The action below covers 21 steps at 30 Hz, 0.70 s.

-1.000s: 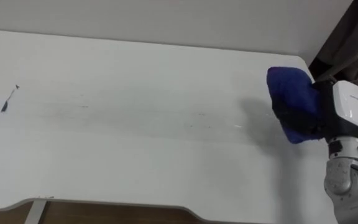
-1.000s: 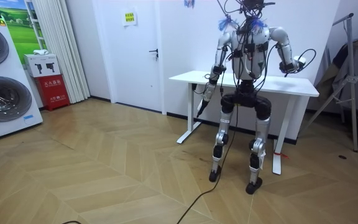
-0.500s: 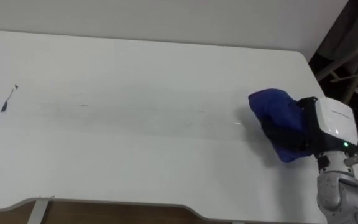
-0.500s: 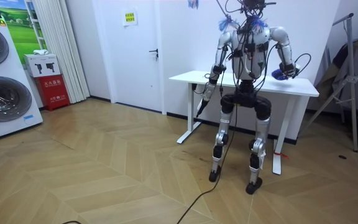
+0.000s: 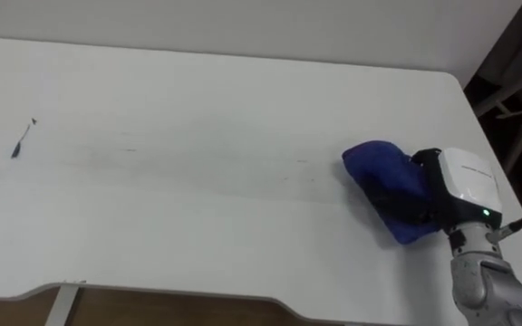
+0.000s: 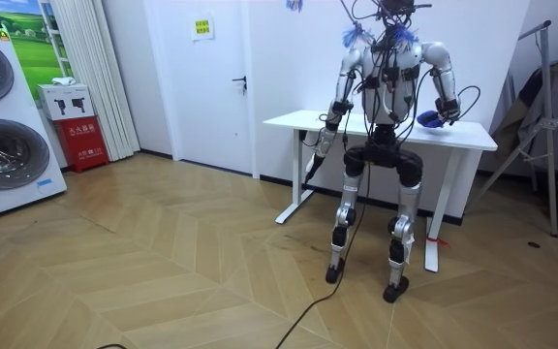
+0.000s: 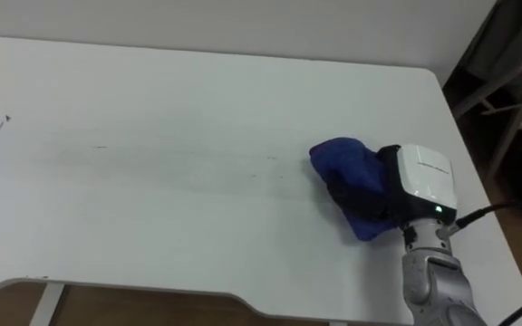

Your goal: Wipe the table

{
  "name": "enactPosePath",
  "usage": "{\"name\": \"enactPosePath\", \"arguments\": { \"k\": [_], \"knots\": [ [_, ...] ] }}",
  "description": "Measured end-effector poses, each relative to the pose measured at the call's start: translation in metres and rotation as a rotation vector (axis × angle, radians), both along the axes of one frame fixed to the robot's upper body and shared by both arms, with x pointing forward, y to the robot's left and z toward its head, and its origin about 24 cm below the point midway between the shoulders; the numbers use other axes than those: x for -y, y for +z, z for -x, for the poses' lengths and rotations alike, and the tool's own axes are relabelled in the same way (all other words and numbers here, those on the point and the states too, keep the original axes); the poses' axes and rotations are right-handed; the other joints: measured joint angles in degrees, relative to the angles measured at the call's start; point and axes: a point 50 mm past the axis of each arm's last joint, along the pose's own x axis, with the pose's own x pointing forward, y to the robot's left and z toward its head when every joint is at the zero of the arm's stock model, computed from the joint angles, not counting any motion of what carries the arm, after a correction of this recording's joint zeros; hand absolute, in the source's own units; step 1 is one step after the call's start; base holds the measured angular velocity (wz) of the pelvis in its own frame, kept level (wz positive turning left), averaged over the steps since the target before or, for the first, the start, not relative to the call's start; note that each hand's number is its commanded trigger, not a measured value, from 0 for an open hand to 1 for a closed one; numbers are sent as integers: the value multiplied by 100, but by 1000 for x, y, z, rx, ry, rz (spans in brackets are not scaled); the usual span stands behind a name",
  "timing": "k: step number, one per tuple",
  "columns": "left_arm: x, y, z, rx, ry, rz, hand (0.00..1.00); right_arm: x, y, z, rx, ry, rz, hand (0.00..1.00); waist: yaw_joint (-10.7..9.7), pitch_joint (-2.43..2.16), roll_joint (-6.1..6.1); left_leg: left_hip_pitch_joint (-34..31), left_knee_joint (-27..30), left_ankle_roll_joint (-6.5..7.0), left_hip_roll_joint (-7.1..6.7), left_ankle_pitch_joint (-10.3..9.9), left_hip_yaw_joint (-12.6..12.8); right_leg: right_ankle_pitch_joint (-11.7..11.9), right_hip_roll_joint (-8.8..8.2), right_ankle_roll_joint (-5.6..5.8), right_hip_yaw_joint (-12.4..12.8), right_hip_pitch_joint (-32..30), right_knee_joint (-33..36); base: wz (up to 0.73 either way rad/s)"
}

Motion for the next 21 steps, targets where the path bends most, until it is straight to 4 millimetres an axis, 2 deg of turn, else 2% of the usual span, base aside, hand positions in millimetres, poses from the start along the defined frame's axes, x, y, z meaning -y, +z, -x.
{"name": "enactPosePath", "arguments": {
  "k": [8,12,15,21],
  "knots": [
    [-1,1,-3,17,-4,-4,0,5,-1,1,5,-25,-38,0,-77,12,-78,99,-1,0,0,0,4,0,0,0,8,92,-1,0],
    [-1,1,-2,14,-3,-4,0,9,-1,2,7,-44,-40,0,-117,20,-80,98,-1,0,0,0,3,0,0,0,8,95,6,0],
    [-2,1,0,13,7,-3,0,19,0,6,15,-92,-72,0,-139,30,-78,83,3,0,-1,0,-38,0,-1,0,-11,103,-2,6],
    [-4,2,10,-3,28,-5,0,54,-7,21,27,-276,-132,0,-266,44,-52,69,8,1,-1,-1,-72,-1,-3,1,-17,101,-5,3]
  ]
}}
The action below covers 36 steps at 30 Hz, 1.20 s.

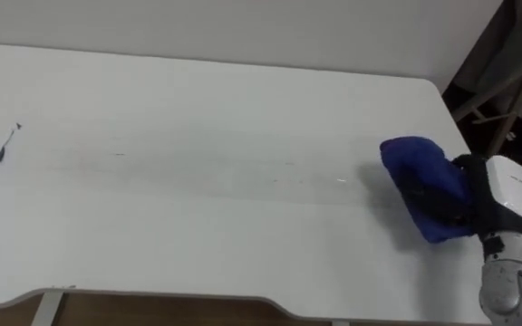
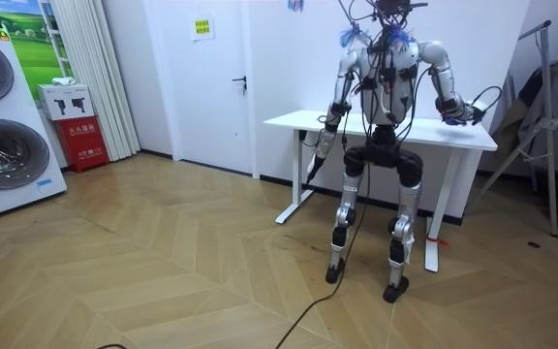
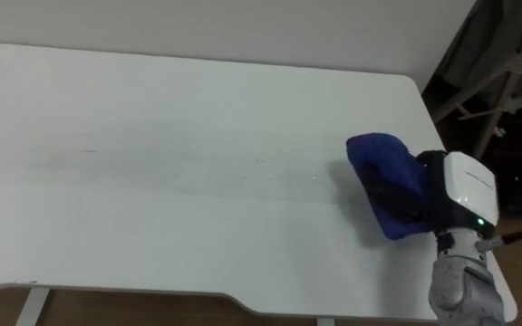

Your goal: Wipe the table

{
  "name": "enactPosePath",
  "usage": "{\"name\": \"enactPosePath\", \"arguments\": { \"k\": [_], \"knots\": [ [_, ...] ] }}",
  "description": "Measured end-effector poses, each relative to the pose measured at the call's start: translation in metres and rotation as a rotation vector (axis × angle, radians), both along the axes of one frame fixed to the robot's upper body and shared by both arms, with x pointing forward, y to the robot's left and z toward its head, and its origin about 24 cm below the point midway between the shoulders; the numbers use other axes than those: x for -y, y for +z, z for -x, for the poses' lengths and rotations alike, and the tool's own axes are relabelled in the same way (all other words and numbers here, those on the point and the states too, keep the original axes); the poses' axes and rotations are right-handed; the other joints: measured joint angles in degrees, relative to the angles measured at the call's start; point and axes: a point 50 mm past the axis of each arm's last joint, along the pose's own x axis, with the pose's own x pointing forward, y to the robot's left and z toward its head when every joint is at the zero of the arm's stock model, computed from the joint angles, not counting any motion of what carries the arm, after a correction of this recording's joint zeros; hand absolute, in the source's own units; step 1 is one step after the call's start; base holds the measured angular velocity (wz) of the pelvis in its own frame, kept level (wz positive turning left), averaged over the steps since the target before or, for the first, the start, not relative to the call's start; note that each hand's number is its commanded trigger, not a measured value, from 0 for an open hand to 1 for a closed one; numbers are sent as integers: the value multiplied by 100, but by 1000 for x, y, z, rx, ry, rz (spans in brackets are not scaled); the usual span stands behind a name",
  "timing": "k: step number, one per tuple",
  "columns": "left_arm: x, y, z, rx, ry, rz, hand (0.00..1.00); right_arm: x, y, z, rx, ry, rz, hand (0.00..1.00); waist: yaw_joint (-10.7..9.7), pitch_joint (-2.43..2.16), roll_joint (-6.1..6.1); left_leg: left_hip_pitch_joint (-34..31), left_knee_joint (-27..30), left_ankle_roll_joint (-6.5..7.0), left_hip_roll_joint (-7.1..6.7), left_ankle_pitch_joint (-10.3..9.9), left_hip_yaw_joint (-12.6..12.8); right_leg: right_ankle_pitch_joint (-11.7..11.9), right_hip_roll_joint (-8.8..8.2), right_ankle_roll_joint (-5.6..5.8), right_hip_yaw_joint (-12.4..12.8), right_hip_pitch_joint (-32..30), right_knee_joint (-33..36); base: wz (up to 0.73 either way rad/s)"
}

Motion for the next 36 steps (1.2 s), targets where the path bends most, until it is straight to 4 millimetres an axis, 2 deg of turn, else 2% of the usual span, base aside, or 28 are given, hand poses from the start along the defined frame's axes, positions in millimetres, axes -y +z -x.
{"name": "enactPosePath", "arguments": {
  "k": [3,5,14,18,22,23,26,29,36],
  "knots": [
    [-1,0,3,-7,2,-3,0,6,-1,3,10,-42,-13,0,-106,-9,32,-14,-1,0,0,0,2,-1,0,1,0,-20,3,0],
    [-1,1,2,-5,-2,-5,0,15,-4,9,26,-106,-43,0,-135,-31,48,-17,2,0,0,0,15,-1,0,1,1,-24,5,0],
    [-8,3,8,0,46,-9,0,51,-15,38,145,-448,-272,0,-264,-33,21,-11,1,0,-2,0,39,-2,-3,1,20,-26,-1,0],
    [-10,4,15,-7,72,-16,0,62,-25,62,149,-579,-310,0,-290,-43,25,6,-7,1,-1,-1,74,-2,0,0,34,-9,-27,-1],
    [-10,4,16,-8,74,-15,0,66,-47,92,92,-724,-386,0,-341,-55,23,8,-14,9,-1,-9,100,-2,2,1,49,-15,-38,-2],
    [-10,4,16,-6,83,-12,0,67,-55,101,72,-773,-417,0,-369,-67,37,15,-13,11,-1,-11,100,-2,2,1,51,-4,-38,0],
    [-10,4,17,-7,86,-13,0,68,-68,119,47,-886,-483,0,-448,-53,32,25,-15,14,-2,-13,98,-2,-2,1,56,-6,-11,0],
    [-11,5,17,-1,98,-18,0,71,-78,141,28,-1013,-527,0,-561,-65,56,24,-19,16,-2,-16,93,-7,-2,6,51,0,-21,0],
    [-11,3,23,-16,126,-11,0,60,-98,194,-69,-1223,-567,0,-575,-55,76,39,-21,16,-2,-16,106,-5,11,9,80,29,-74,-1]
  ]
}}
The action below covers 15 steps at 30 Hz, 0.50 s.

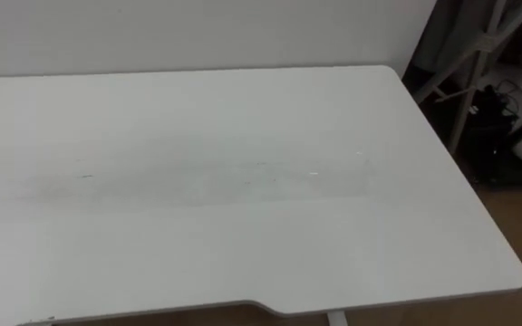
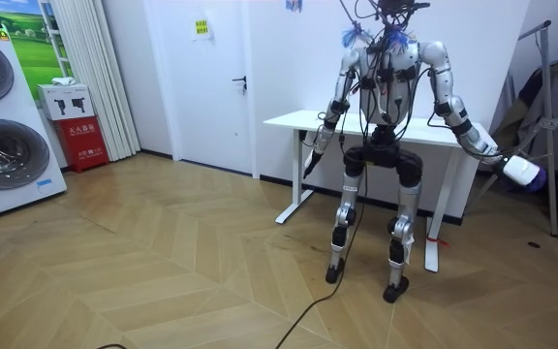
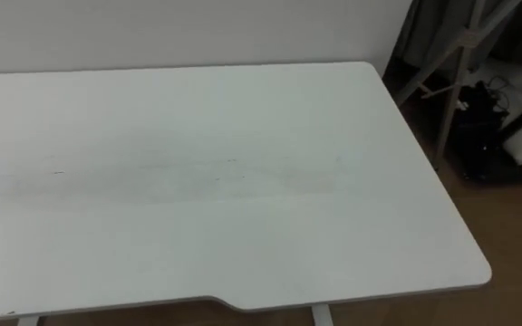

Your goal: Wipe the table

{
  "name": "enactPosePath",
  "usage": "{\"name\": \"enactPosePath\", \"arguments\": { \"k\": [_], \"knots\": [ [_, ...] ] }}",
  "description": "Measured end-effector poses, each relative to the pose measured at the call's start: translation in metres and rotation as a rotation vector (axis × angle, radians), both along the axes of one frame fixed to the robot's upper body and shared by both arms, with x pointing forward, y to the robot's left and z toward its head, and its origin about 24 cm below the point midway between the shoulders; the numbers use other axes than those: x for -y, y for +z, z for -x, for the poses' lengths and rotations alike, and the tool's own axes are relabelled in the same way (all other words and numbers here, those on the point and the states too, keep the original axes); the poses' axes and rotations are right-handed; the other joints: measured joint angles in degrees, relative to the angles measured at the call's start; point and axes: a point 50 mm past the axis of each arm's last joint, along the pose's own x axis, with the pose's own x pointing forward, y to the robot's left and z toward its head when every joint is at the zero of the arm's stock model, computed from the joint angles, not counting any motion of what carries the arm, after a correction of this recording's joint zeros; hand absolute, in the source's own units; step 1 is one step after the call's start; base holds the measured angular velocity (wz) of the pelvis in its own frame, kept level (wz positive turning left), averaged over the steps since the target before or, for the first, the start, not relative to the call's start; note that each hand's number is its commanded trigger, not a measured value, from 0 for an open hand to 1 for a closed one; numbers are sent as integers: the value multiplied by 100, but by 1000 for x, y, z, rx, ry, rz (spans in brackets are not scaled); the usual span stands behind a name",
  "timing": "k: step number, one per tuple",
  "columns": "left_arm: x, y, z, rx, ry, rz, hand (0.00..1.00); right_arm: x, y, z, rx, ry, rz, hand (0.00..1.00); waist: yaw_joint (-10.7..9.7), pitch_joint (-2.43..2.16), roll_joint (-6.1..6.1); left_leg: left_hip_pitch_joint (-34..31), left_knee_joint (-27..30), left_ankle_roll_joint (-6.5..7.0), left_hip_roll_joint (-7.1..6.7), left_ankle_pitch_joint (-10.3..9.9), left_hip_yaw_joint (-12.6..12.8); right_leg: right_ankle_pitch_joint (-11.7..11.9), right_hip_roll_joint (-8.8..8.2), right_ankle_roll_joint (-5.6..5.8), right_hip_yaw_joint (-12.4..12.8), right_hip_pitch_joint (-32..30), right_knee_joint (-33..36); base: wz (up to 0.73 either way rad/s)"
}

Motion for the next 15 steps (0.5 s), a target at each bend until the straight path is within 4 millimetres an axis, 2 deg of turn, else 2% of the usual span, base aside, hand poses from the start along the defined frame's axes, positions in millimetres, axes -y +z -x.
{"name": "enactPosePath", "arguments": {
  "k": [3,5,9,12,14,15],
  "knots": [
    [2,-1,3,-8,1,25,0,-11,-11,20,-80,-40,-73,0,6,-1,-6,-1,-2,1,1,-9,-24,-2,-1,1,-27,16,-3,4],
    [3,-2,5,-20,0,33,0,-16,-15,27,-109,-48,-108,0,8,15,22,-2,10,1,2,-25,-26,-2,0,2,-27,21,-10,0],
    [8,-5,5,-37,9,52,0,-32,-25,38,-163,-10,-198,0,25,14,25,57,2,4,1,-40,-20,-5,0,6,-18,72,-19,0],
    [16,-9,10,-77,-3,71,0,-50,-35,40,-269,144,-288,0,36,2,65,52,27,16,1,-92,-18,-8,0,12,-4,90,-16,-1],
    [24,-12,10,-93,-28,85,0,-63,-41,38,-332,261,-342,0,116,-22,130,62,28,20,1,-111,4,-6,8,14,36,80,-18,-8],
    [28,-14,6,-91,-38,87,0,-70,-44,35,-354,310,-364,0,175,-17,155,68,28,21,1,-113,4,-6,12,14,47,79,-17,-5]
  ]
}}
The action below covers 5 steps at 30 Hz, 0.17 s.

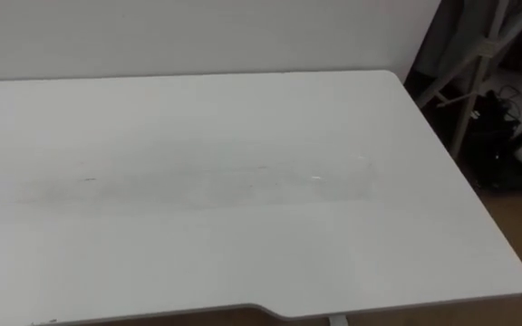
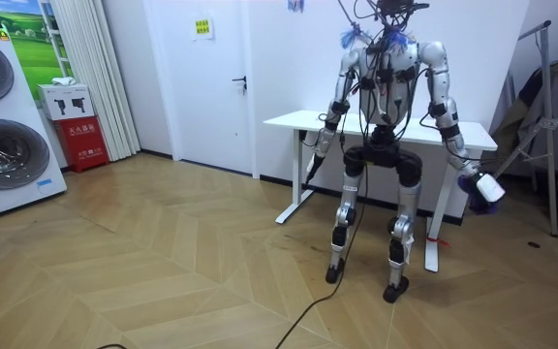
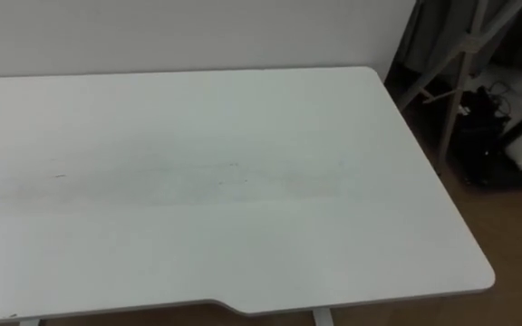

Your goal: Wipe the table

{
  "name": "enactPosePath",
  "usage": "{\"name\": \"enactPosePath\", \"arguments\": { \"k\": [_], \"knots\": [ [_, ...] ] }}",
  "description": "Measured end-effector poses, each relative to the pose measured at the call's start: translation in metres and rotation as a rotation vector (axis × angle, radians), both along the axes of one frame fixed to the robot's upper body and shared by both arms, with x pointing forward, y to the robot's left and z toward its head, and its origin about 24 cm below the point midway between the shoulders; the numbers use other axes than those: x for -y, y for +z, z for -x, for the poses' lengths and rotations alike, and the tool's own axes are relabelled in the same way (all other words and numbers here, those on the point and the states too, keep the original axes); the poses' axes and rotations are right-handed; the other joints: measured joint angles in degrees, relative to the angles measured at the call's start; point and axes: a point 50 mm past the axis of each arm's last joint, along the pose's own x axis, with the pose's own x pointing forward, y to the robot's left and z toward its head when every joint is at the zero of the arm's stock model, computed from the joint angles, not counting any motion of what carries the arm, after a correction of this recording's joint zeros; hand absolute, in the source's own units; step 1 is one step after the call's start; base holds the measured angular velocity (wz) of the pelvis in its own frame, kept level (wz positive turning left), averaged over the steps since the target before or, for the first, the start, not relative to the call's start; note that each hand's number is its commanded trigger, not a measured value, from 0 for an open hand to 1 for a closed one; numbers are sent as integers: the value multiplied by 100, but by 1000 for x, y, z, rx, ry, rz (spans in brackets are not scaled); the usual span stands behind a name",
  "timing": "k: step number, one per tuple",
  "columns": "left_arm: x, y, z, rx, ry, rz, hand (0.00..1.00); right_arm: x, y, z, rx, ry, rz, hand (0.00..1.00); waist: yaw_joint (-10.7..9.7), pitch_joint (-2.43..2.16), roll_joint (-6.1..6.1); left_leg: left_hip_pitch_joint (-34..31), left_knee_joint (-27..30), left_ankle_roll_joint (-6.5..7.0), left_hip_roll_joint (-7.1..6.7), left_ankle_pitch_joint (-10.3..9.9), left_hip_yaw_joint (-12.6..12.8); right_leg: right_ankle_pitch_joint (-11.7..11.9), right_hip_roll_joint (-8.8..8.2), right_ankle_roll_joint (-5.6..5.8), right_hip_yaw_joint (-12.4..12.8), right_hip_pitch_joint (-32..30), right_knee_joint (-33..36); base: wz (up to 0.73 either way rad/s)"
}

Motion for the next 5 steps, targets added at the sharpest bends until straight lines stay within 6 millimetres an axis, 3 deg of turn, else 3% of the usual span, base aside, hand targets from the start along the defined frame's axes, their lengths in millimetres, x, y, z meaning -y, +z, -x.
{"name": "enactPosePath", "arguments": {
  "k": [5],
  "knots": [
    [12,-4,-8,0,-51,16,0,-23,-9,-31,24,185,-97,0,133,22,96,-15,-4,0,0,0,-32,0,0,0,-36,4,-13,2]
  ]
}}
